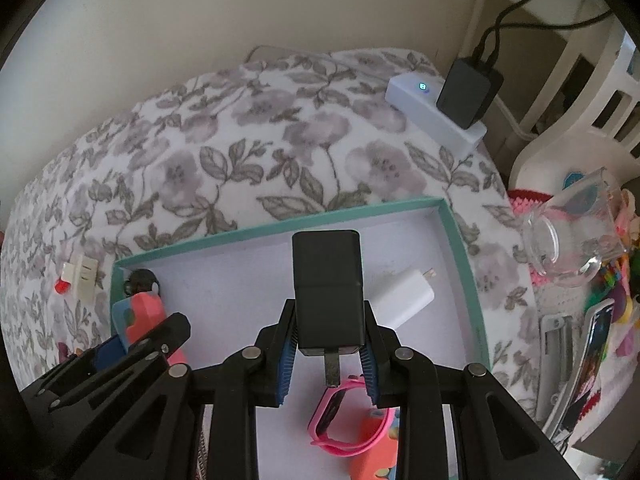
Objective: Organize rigid objects
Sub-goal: 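Carry the black plug and pink-blue case over the teal tray, then open the left tool to drop the case while the right tool releases the plug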
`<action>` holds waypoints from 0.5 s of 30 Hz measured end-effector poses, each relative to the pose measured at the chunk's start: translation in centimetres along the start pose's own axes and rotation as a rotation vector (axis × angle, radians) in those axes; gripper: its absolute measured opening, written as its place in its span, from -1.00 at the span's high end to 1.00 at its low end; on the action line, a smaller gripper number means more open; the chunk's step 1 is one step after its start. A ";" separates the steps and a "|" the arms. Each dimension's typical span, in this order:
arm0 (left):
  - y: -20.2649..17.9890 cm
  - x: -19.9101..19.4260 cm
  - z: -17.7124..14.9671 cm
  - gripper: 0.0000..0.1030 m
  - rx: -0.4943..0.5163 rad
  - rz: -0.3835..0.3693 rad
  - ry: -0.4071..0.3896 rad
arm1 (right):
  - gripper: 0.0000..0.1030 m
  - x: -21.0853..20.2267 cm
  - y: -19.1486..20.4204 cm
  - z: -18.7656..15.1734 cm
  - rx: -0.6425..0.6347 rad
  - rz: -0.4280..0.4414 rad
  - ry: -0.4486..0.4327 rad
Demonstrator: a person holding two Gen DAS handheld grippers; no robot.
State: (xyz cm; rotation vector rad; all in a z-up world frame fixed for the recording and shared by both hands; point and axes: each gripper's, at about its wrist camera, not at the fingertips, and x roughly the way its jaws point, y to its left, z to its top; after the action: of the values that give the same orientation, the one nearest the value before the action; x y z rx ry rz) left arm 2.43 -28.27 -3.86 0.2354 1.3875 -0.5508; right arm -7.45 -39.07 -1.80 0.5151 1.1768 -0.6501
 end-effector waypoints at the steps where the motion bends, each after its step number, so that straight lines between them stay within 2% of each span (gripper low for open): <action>1: 0.0 0.1 -0.1 0.15 -0.001 0.003 0.003 | 0.41 0.1 0.0 0.0 0.002 0.002 0.005; 15: 0.1 1.0 -0.2 0.15 -0.025 0.003 0.038 | 0.41 1.4 0.3 -0.3 0.002 -0.002 0.060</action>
State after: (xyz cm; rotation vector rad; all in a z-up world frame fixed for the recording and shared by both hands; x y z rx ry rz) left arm 2.43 -28.36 -4.89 0.2281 1.4299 -0.5287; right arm -7.10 -38.97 -3.24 0.5378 1.2334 -0.6412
